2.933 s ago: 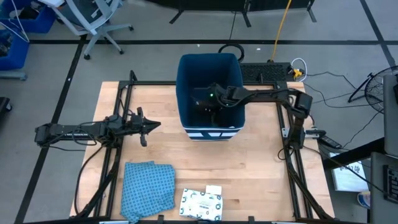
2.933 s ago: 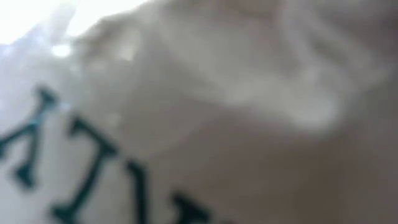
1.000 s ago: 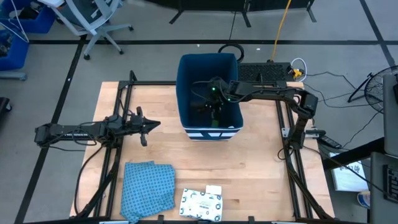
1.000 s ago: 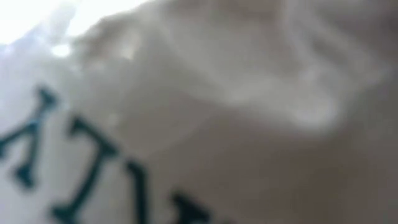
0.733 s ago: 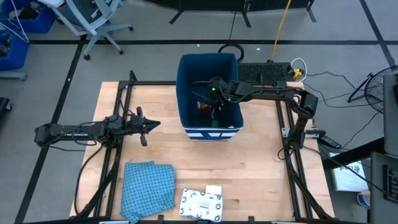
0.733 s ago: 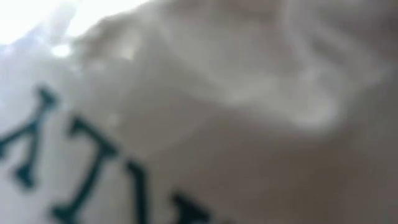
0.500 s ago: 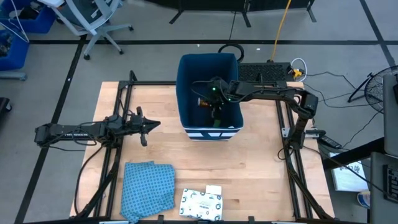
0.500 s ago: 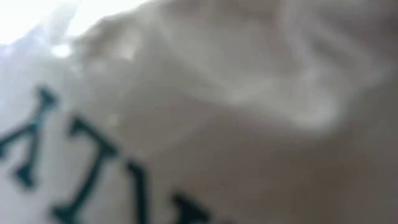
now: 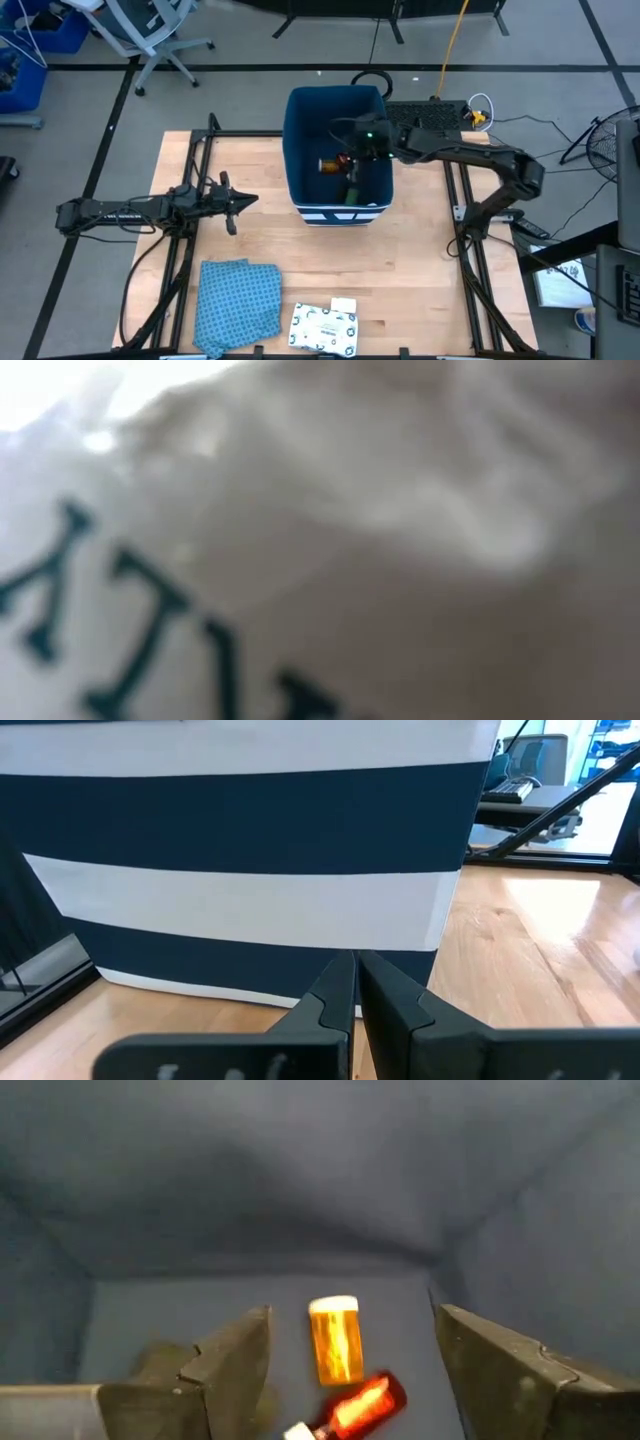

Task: Pick & place medical supplies in basket/bin
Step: Put the mailer bag into the basket

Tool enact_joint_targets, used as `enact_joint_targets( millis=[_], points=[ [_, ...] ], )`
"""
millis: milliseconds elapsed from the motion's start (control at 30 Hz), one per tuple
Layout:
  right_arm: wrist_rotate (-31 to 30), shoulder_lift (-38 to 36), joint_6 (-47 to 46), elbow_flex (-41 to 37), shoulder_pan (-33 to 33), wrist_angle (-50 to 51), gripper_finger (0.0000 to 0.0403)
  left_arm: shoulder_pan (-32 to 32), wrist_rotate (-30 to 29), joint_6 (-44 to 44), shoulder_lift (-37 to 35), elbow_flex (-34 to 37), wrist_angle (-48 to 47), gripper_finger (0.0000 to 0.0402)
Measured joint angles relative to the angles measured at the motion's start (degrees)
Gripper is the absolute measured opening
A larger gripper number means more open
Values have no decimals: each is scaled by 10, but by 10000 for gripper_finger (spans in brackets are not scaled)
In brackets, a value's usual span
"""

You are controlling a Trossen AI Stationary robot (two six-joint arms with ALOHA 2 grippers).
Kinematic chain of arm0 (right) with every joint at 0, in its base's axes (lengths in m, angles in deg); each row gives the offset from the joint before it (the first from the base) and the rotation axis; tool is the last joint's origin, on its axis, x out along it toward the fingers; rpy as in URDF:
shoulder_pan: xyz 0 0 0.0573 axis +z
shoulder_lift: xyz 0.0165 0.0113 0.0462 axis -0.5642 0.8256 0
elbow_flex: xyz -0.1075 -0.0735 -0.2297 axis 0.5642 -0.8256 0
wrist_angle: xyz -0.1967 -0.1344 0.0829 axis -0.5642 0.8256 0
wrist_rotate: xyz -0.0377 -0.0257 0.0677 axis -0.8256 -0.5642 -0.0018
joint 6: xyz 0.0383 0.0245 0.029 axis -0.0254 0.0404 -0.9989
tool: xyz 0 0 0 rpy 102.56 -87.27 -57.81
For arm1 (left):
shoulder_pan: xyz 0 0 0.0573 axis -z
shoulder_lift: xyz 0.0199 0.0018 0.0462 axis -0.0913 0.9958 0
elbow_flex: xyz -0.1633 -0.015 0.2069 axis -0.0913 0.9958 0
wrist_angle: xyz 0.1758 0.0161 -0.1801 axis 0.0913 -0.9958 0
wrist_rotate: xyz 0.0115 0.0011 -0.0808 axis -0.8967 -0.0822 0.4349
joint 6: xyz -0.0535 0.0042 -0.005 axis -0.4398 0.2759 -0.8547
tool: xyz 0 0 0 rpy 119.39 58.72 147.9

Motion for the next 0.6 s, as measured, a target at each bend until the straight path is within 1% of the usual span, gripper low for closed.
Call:
enact_joint_targets(
  millis=[433, 500, 600],
  points=[
    [6, -172, -31, 2, 46, 11, 272, 0, 0, -1, 0, 0, 0, 21],
    [33, -201, -53, 2, 56, 12, 271, 0, 1, -1, 0, 0, 0, 21],
    [129, -244, -108, 2, 69, 19, 265, 0, 1, -1, 0, 0, 0, 21]
  ],
)
